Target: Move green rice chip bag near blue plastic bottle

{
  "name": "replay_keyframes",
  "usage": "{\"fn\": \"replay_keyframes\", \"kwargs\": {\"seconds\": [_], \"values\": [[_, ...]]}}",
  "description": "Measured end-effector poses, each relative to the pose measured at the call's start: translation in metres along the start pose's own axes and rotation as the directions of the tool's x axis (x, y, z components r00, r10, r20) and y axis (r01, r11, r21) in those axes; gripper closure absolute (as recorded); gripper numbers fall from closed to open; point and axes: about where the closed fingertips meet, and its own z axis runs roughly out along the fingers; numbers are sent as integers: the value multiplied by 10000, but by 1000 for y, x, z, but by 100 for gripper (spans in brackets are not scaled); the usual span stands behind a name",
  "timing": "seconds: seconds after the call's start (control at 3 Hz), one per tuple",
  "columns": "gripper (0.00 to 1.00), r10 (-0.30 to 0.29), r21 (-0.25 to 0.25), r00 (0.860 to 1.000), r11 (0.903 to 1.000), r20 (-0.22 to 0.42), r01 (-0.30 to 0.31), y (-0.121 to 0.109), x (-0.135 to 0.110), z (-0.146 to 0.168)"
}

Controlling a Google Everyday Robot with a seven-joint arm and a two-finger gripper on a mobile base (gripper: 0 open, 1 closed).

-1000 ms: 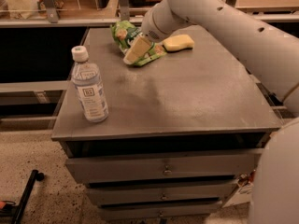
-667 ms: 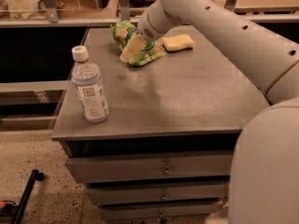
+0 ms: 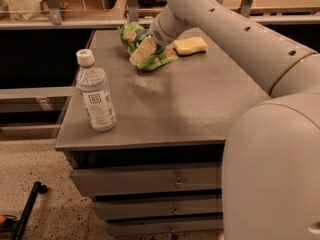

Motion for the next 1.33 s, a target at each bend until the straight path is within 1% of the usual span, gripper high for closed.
{"fn": "replay_keyframes", "kwargs": {"seconds": [0.33, 0.67, 1.0, 1.33], "values": [[16, 826, -205, 9966, 9964, -15, -826, -6, 13, 10], [38, 1275, -401, 9918, 9910, -21, -1275, -8, 22, 17], [60, 1391, -636, 9902, 9883, 76, -1384, -7, 23, 20], [84, 1110, -788, 9938, 9908, 59, -1102, -5, 22, 18]]}}
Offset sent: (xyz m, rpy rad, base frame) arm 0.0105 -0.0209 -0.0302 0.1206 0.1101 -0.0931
